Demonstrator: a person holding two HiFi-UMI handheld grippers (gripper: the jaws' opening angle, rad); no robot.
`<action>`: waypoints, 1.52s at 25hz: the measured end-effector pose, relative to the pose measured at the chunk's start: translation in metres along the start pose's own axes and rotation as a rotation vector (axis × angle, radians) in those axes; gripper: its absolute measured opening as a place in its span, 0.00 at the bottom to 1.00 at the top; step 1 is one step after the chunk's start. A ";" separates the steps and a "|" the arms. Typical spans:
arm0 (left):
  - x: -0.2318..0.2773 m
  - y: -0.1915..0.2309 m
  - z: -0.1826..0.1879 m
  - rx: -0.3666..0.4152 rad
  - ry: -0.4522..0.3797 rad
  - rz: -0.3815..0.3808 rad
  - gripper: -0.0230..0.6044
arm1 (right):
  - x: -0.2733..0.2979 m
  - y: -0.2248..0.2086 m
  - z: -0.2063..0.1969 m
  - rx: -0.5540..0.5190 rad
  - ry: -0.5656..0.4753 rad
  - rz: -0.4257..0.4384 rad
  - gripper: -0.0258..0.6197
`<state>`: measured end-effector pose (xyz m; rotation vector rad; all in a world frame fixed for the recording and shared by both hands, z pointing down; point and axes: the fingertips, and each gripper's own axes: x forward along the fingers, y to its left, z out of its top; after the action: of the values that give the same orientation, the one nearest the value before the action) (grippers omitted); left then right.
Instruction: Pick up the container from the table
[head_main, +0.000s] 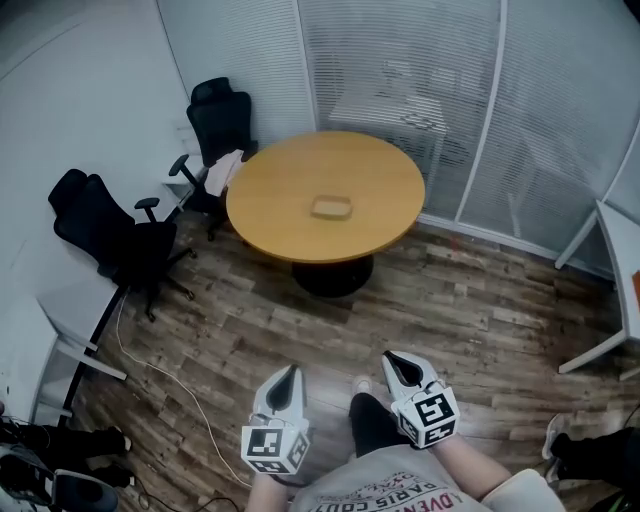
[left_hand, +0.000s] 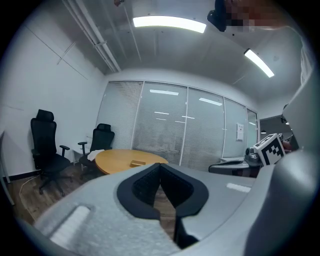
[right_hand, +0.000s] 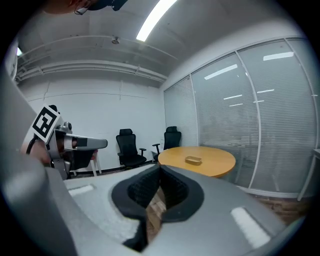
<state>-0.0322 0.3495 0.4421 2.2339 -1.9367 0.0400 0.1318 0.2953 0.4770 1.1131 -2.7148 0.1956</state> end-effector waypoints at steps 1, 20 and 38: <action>0.011 0.008 -0.001 -0.001 0.004 0.007 0.05 | 0.015 -0.005 0.001 -0.003 0.002 0.010 0.04; 0.332 0.131 0.072 0.099 0.028 -0.007 0.05 | 0.310 -0.200 0.091 0.044 -0.040 -0.078 0.04; 0.555 0.229 0.115 0.126 0.061 -0.319 0.05 | 0.461 -0.285 0.114 0.123 0.026 -0.369 0.04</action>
<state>-0.1860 -0.2419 0.4345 2.5640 -1.5667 0.1880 -0.0034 -0.2414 0.4868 1.6059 -2.4444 0.3176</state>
